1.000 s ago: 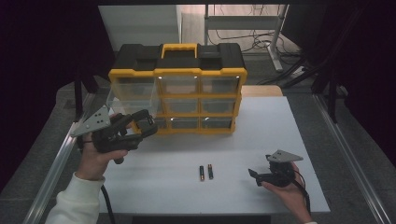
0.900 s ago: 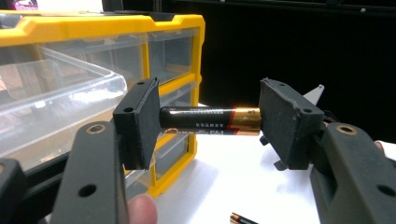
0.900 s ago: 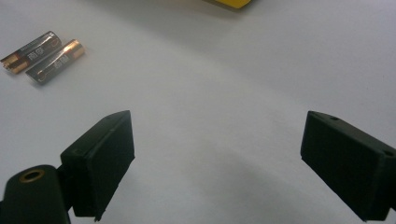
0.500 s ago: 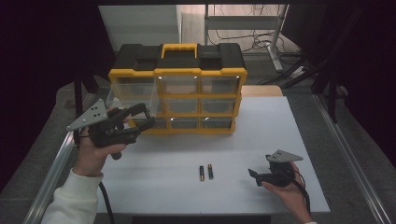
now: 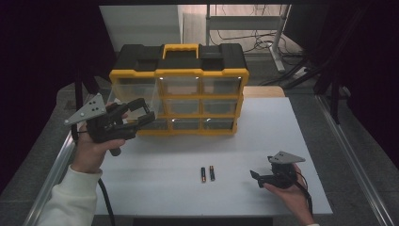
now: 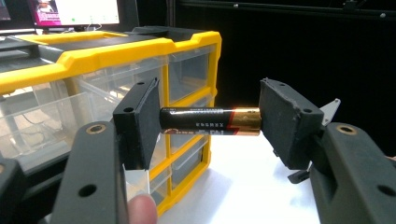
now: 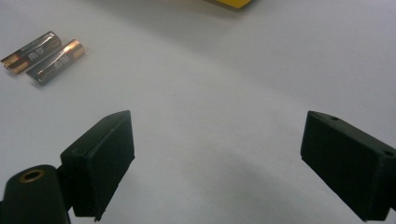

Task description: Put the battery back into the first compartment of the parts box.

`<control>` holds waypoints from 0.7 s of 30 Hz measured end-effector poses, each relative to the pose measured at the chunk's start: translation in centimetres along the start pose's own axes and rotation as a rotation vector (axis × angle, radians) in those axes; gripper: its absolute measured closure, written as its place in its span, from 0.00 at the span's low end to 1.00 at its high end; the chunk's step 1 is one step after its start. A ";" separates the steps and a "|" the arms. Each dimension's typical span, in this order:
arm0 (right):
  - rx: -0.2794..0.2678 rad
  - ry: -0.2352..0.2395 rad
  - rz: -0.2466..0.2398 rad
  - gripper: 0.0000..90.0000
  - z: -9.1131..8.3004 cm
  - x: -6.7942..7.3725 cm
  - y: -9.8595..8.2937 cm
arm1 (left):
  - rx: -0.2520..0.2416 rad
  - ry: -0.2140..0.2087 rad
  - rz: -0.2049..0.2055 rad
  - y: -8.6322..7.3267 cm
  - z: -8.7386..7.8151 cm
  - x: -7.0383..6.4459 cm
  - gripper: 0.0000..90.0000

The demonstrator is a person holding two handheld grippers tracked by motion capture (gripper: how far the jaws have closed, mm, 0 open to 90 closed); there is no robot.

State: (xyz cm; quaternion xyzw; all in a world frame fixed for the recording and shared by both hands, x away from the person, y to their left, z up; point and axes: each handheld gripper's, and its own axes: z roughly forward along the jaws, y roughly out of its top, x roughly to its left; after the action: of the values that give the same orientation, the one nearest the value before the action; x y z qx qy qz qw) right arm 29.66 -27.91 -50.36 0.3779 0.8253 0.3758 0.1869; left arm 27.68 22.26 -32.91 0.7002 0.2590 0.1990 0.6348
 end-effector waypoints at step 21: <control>-0.001 -0.003 0.000 0.11 0.0 0.0 0.0 | -0.004 0.064 0.013 2.1 0.3 1.2 0.45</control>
State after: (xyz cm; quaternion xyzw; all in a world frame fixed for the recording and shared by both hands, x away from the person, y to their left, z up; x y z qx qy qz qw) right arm 29.66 -27.95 -50.32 0.3781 0.8249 0.3756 0.1883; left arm 29.04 22.69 -30.95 0.6940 0.2740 0.2259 0.6263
